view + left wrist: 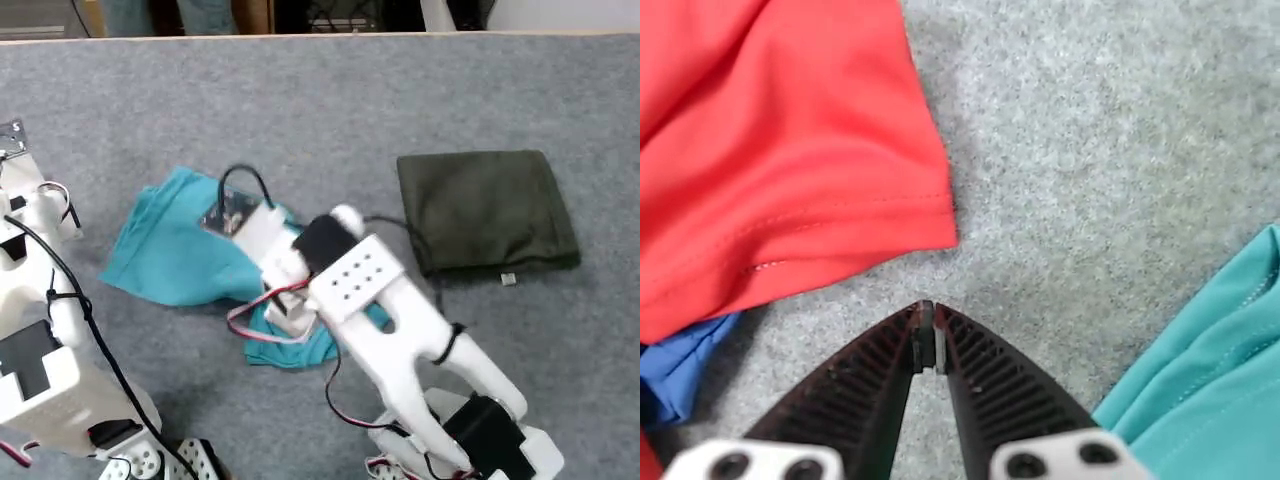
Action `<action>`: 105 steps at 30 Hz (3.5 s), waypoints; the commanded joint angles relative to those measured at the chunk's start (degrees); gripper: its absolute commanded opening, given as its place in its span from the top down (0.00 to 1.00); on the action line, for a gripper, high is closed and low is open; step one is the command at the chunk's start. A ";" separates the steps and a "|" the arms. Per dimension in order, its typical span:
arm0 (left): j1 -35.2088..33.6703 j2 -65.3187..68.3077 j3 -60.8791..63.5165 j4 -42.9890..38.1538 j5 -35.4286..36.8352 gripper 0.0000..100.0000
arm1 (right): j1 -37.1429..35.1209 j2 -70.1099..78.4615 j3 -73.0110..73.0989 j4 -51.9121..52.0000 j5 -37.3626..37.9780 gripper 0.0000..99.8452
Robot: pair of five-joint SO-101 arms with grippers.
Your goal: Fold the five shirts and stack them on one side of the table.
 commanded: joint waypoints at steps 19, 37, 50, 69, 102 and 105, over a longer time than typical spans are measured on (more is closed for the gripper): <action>0.13 -2.29 0.04 -0.35 -0.26 0.97 | 6.86 -1.63 28.97 -39.56 -1.93 0.98; 0.13 -2.29 0.04 -0.35 -0.26 0.97 | 5.19 -1.27 -37.32 8.00 -7.47 0.99; 0.13 -2.29 0.04 -0.35 -0.35 0.97 | 14.51 -1.54 -26.07 7.12 -1.58 0.99; 0.13 -2.29 0.04 -0.35 -0.35 0.97 | 38.33 -6.29 2.59 -6.42 29.36 0.67; -5.49 -14.15 5.41 -0.44 6.51 0.97 | -13.63 4.62 19.56 -26.55 11.78 0.78; -5.49 -14.15 5.41 -0.44 6.51 0.97 | -14.59 7.96 19.56 -27.52 11.78 0.78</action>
